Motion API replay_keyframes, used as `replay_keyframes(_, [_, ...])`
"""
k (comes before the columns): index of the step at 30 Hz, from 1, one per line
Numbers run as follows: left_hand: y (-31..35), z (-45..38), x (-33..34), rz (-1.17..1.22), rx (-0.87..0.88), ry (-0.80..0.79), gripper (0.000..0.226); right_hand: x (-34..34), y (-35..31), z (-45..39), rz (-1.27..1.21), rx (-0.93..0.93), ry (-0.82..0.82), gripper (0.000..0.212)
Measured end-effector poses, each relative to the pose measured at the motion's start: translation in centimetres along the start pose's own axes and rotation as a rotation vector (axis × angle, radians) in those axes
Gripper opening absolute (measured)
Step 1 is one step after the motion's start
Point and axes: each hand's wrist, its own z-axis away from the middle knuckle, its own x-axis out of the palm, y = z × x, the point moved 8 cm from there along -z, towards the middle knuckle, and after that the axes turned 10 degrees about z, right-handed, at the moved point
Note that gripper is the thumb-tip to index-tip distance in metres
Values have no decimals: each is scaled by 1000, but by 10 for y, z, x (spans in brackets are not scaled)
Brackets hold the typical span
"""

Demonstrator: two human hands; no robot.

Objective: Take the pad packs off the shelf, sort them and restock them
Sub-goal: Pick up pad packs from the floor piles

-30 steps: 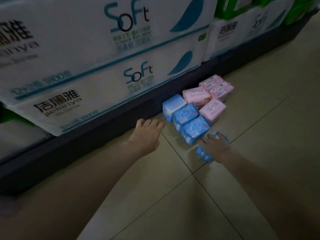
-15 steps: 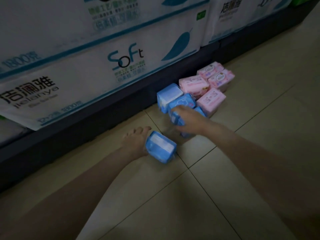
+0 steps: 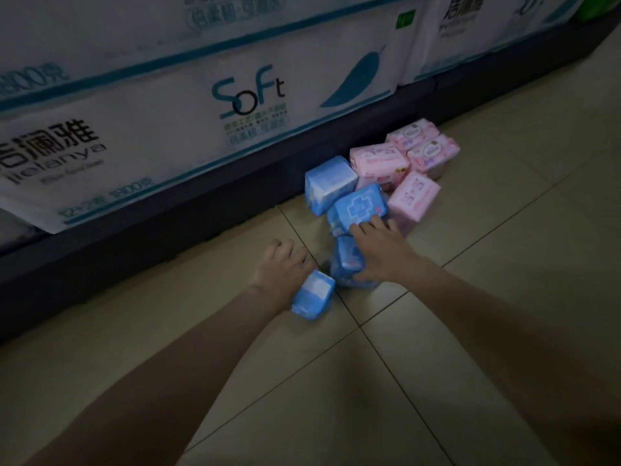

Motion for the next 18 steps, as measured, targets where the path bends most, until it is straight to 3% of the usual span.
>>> replay_keyframes(1, [-9,2,3,72,-57,-85,69,0,2,-2,-105,49,-29,81])
replay_keyframes(4, [-48,30,-17,188,-106,-64,79,-27,-3,-14,-543,129,-43,81])
replay_keyframes(6, [-72,65,-53,240,-32,79,86,-71,-23,-26,-697,51,-10,83])
replay_keyframes(9, [-105,123,-107,82,86,255,92,-154,-61,-36,-695,-86,67,82])
replay_keyframes(12, [-130,191,-171,-10,117,385,91,-265,-92,-30,-691,-161,268,77])
replay_keyframes(14, [-145,247,-217,-7,109,504,79,-345,-111,-16,-694,-198,414,74])
replay_keyframes(18, [-191,384,-303,110,35,769,78,-516,-165,25,-693,-331,794,70])
